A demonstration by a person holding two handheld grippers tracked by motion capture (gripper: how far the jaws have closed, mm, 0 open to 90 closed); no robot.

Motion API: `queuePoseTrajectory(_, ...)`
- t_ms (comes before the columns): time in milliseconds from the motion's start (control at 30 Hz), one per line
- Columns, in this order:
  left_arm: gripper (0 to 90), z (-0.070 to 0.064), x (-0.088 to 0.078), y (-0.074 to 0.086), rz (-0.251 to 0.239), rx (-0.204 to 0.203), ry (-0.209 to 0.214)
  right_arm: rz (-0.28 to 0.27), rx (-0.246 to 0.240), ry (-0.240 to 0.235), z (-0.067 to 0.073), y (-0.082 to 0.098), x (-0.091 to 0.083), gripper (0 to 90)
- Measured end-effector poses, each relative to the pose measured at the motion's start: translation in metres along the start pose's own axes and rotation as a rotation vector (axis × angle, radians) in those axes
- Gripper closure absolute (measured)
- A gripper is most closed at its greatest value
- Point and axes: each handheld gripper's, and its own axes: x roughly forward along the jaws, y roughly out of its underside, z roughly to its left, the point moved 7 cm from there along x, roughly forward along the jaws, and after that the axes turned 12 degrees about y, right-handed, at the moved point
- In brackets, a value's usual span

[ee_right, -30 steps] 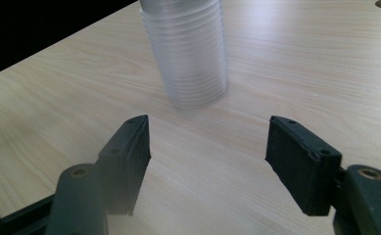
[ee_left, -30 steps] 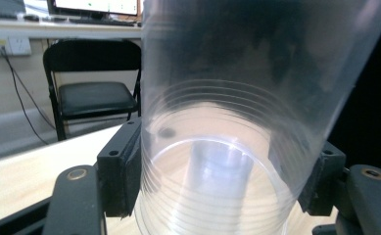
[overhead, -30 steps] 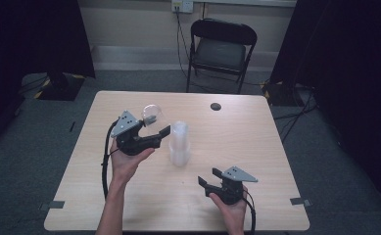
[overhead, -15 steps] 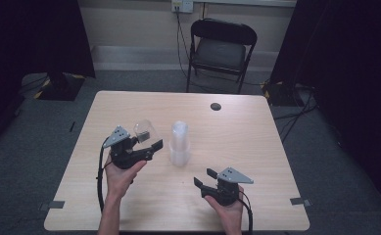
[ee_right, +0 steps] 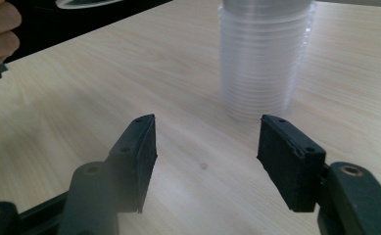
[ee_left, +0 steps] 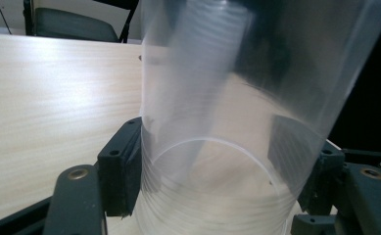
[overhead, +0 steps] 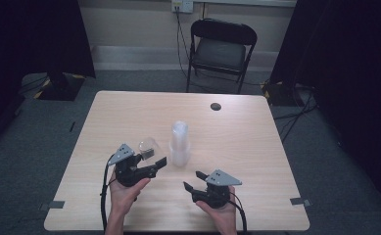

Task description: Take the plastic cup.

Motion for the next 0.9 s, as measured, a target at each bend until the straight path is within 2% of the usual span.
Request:
queuePoseTrajectory(67,32.9,-0.001,0.001,0.005,0.003,-0.012,0.001,-0.012,-0.025,-0.018,0.005,-0.001,0.001,40.8)
queuePoseTrajectory(100,32.9,-0.002,0.001,0.009,-0.005,-0.031,0.009,-0.019,-0.031,-0.022,0.007,-0.001,0.001,40.8)
queuePoseTrajectory(167,32.9,-0.003,0.002,0.011,-0.01,-0.045,0.022,-0.026,-0.035,-0.028,0.008,-0.002,0.002,40.9)
queuePoseTrajectory(200,32.9,-0.004,0.002,0.014,-0.015,-0.065,0.035,-0.043,-0.042,-0.037,0.01,-0.003,0.002,42.1)
queuePoseTrajectory(233,33.0,-0.004,0.002,0.014,-0.015,-0.065,0.035,-0.05,-0.044,-0.038,0.011,-0.004,0.001,42.6)
queuePoseTrajectory(267,33.0,-0.006,0.003,0.017,-0.022,-0.093,0.052,-0.06,-0.047,-0.045,0.012,-0.004,0.001,43.1)
queuePoseTrajectory(300,33.0,-0.006,0.003,0.017,-0.022,-0.093,0.052,-0.06,-0.047,-0.045,0.012,-0.004,0.001,43.1)
queuePoseTrajectory(333,33.0,-0.008,0.006,0.019,-0.016,-0.104,0.067,-0.084,-0.05,-0.056,0.014,-0.006,0.001,44.2)
queuePoseTrajectory(367,33.0,-0.008,0.006,0.019,-0.016,-0.104,0.067,-0.091,-0.052,-0.055,0.015,-0.006,0.001,44.6)
queuePoseTrajectory(567,33.1,-0.018,0.014,0.023,-0.005,-0.166,0.143,-0.149,-0.069,-0.052,0.018,-0.01,0.001,48.2)
queuePoseTrajectory(600,33.1,-0.019,0.015,0.024,-0.001,-0.166,0.154,-0.162,-0.066,-0.05,0.018,-0.011,0.001,48.4)
queuePoseTrajectory(667,33.0,-0.02,0.017,0.024,-0.004,-0.18,0.164,-0.177,-0.066,-0.05,0.018,-0.012,0.0,50.5)
queuePoseTrajectory(767,33.0,-0.023,0.02,0.025,-0.02,-0.233,0.214,-0.202,-0.07,-0.041,0.017,-0.013,-0.001,51.9)
queuePoseTrajectory(900,33.0,-0.024,0.023,0.027,-0.008,-0.245,0.218,-0.242,-0.064,-0.04,0.016,-0.017,-0.003,53.7)
